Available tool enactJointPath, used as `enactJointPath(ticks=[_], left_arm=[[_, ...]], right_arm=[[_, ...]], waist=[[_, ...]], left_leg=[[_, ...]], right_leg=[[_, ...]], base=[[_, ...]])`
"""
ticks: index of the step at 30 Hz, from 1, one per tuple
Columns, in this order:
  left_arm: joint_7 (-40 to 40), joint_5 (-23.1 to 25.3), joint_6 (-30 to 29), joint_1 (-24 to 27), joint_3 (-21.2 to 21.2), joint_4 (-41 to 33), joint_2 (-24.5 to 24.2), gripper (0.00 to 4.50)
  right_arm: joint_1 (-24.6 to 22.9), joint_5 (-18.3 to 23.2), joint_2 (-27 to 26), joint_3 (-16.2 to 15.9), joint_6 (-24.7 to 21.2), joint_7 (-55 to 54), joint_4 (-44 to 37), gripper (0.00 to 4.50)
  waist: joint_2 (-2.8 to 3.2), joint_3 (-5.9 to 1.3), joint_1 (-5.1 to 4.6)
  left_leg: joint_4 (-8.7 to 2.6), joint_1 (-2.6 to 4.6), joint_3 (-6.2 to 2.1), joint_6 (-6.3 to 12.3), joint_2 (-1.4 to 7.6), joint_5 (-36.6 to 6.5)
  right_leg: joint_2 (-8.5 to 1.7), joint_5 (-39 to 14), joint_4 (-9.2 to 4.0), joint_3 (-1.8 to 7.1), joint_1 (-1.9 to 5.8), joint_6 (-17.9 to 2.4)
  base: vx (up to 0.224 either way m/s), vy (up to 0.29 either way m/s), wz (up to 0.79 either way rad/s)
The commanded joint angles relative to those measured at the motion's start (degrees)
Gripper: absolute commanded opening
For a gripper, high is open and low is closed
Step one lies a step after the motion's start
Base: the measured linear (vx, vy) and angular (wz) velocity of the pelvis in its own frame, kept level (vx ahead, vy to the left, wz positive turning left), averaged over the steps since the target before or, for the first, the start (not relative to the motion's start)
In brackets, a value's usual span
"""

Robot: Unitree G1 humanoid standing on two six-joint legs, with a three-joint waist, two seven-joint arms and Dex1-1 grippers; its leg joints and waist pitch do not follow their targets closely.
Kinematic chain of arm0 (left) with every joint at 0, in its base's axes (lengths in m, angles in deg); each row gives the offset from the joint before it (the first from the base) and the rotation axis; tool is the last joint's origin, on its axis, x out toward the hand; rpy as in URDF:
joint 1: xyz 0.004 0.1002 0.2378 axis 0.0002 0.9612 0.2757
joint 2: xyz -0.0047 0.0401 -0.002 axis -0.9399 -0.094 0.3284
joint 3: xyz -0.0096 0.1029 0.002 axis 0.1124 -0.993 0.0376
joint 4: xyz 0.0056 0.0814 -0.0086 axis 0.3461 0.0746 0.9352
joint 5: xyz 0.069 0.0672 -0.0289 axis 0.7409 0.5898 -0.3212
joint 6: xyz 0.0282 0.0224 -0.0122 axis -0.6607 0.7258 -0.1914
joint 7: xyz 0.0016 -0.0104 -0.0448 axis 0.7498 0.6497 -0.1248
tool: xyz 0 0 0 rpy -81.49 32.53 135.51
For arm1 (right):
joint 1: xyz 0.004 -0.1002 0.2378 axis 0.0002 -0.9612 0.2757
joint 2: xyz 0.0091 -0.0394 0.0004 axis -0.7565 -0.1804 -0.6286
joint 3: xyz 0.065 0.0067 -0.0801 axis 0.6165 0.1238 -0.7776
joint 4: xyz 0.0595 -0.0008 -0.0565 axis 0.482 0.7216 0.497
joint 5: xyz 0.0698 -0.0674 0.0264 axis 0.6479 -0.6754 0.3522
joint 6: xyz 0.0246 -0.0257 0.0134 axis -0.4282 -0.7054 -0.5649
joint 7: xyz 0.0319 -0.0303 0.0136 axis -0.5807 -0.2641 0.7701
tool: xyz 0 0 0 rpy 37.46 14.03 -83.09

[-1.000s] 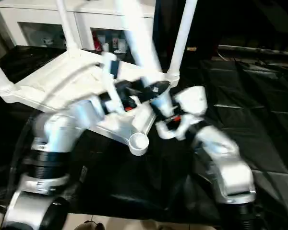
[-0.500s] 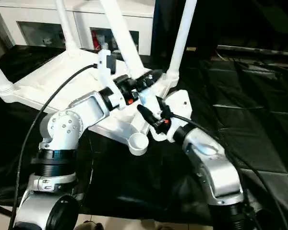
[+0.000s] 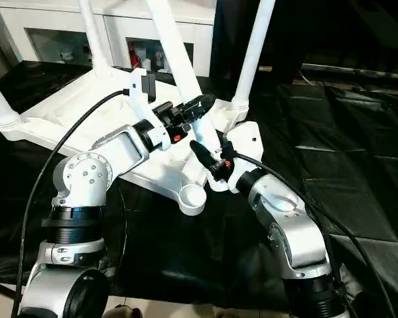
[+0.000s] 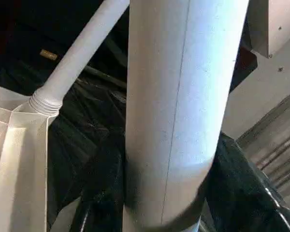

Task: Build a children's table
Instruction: Pick table leg

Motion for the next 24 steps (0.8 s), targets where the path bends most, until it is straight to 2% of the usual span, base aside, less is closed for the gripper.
enactJointPath(ticks=[1,5,7,9,10,12,13,15,16,18,19,20,21,24], left_arm=[[-0.1,-1.9,-0.2,-0.2,-1.4,-1.2,2.6,1.92],[0.3,-1.3,0.2,-0.4,-2.0,-0.8,2.1,1.90],[1.1,0.0,0.6,-0.5,-3.4,-0.7,1.2,1.89],[2.2,0.8,0.7,-0.9,-4.5,-0.2,0.2,1.89],[2.7,1.2,0.8,-1.2,-5.0,0.1,-0.3,1.88],[4.6,2.4,0.9,-1.9,-6.6,0.6,-2.2,1.87],[5.4,3.0,1.0,-2.5,-7.2,1.3,-3.0,1.87],[6.1,3.5,1.2,-3.2,-7.7,2.2,-3.8,1.87],[6.1,3.5,1.2,-3.2,-7.7,2.2,-3.8,1.87],[6.9,3.9,1.5,-3.7,-8.2,3.1,-4.3,1.86],[7.5,3.9,1.5,-4.1,-8.3,3.5,-4.5,1.86],[7.8,3.8,1.7,-4.3,-8.4,3.8,-4.6,1.86],[8.8,3.8,2.0,-4.5,-9.1,4.1,-5.0,1.86],[9.4,3.6,2.1,-4.5,-9.5,3.9,-5.2,1.86]], right_arm=[[0.7,-0.4,-0.3,-0.1,0.1,-0.8,-0.4,1.88],[0.8,0.5,-0.1,-0.1,-1.8,-0.3,-0.7,1.88],[0.7,3.1,-0.5,0.7,-4.1,0.7,-1.0,2.44],[1.1,6.6,-0.2,2.4,-7.7,2.1,-1.3,2.60],[1.4,7.4,0.4,2.9,-8.5,2.9,-1.4,2.70],[2.9,11.3,2.9,6.3,-12.4,5.0,-1.1,2.98],[4.3,14.8,4.6,9.5,-15.9,6.2,-0.2,3.03],[5.7,18.4,7.3,12.3,-20.1,8.2,0.8,3.05],[5.7,18.4,7.3,12.3,-20.1,8.2,0.8,3.05],[6.5,20.4,10.7,13.4,-24.0,11.3,1.5,3.05],[6.9,21.7,12.7,13.9,-25.9,13.4,1.8,3.05],[7.2,22.7,14.0,14.3,-27.2,14.7,1.9,3.05],[8.0,25.6,16.5,15.3,-31.0,17.0,2.2,3.05],[8.6,27.6,18.1,15.9,-33.3,18.7,2.5,3.05]], waist=[[-0.87,-4.51,-0.05],[-0.71,-4.52,-0.08],[-0.52,-4.50,-0.05],[-0.43,-4.55,-0.09],[0.00,-4.64,0.08],[-0.21,-4.66,0.09],[-0.08,-4.59,0.12],[-0.15,-4.74,0.26],[-0.02,-4.63,0.45],[0.11,-4.73,0.54],[-0.25,-4.72,0.59],[-0.26,-4.64,0.59],[-0.31,-4.75,0.73],[-0.39,-4.84,0.83]], left_leg=[[-3.66,1.29,-0.24,0.32,0.12,-13.2],[-3.68,1.33,-0.27,0.12,0.12,-13.5],[-3.70,1.41,-0.31,0.25,0.10,-14.0],[-3.67,1.49,-0.31,0.35,0.10,-14.0],[-3.76,1.51,-0.44,0.32,0.16,-14.0],[-3.67,1.42,-0.38,0.18,0.12,-13.2],[-3.67,1.57,-0.34,0.17,0.11,-13.5],[-3.52,1.71,-0.40,0.36,0.06,-13.8],[-3.55,1.62,-0.39,0.22,0.09,-13.4],[-3.42,1.69,-0.31,-0.03,0.10,-12.9],[-3.41,1.57,-0.25,0.18,0.08,-12.5],[-3.41,1.58,-0.24,0.31,-0.01,-12.8],[-3.30,1.50,-0.21,0.44,0.03,-12.1],[-3.20,1.39,-0.23,0.85,0.06,-11.2]], right_leg=[[-0.27,-14.2,-3.95,0.74,2.63,-7.3],[-0.23,-13.9,-3.94,0.74,2.68,-7.4],[-0.22,-14.2,-3.98,0.73,2.67,-7.4],[-0.15,-13.7,-4.01,0.74,2.69,-7.4],[-0.23,-13.2,-3.87,0.71,2.76,-7.8],[-0.18,-11.3,-3.70,0.72,2.88,-8.3],[-0.16,-11.6,-3.80,0.72,2.78,-8.5],[-0.09,-12.1,-3.72,0.65,2.96,-8.5],[-0.25,-11.9,-3.76,0.67,3.04,-8.7],[-0.33,-11.7,-3.74,0.69,2.98,-9.1],[-0.38,-11.8,-3.81,0.67,3.18,-9.3],[-0.28,-12.4,-3.88,0.62,3.20,-9.4],[-0.42,-12.7,-3.85,0.72,3.30,-9.2],[-0.55,-13.7,-3.87,0.61,3.31,-9.6]], base=[[0.000,0.000,0.00],[0.000,0.000,0.00],[0.000,0.000,0.00],[0.000,0.000,0.00],[0.000,0.000,0.00],[0.000,0.000,0.00],[0.000,0.000,0.00],[0.000,0.000,0.00],[0.000,0.000,0.00],[0.000,0.000,0.00],[0.000,0.000,0.00],[0.000,0.000,0.00],[0.000,0.000,0.00],[0.000,0.000,0.00]])
